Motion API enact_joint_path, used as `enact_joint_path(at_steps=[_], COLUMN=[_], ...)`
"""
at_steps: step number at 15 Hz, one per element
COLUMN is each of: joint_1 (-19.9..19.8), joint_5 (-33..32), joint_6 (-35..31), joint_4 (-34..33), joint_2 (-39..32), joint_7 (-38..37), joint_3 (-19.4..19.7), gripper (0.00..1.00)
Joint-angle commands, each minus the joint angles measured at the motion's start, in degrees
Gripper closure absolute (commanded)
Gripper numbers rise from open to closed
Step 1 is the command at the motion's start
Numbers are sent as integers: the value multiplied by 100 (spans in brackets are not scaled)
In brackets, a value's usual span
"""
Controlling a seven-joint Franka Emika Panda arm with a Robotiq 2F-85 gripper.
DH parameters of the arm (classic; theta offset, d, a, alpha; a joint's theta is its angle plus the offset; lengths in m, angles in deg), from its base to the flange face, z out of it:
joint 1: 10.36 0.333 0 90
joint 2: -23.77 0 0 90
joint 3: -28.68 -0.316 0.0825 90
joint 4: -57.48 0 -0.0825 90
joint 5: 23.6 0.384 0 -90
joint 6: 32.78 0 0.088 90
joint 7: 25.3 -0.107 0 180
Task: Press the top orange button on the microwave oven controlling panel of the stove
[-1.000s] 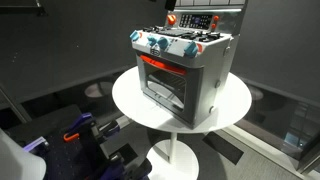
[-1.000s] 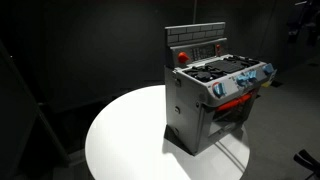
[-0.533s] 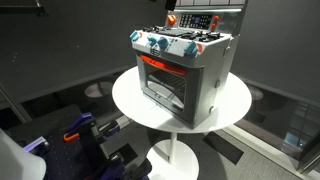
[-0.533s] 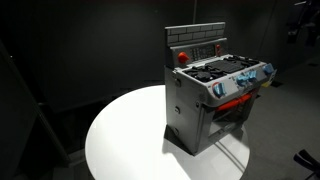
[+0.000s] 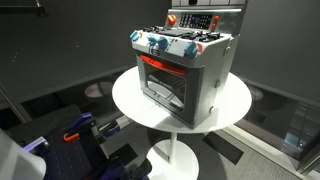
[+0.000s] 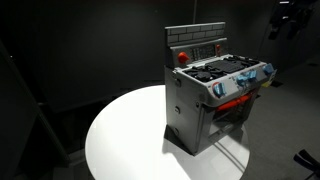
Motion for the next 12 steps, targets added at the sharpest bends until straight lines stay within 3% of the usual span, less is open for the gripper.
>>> enact_joint_path(at_steps=[1, 12], joint_1=[-82, -12], joint_5=[-287, -1101], joint_6=[-571, -2066], joint_4=[-297, -950], joint_2=[-344, -1540], joint_7=[-204, -905], joint_3=[-130, -254], gripper=[0, 0])
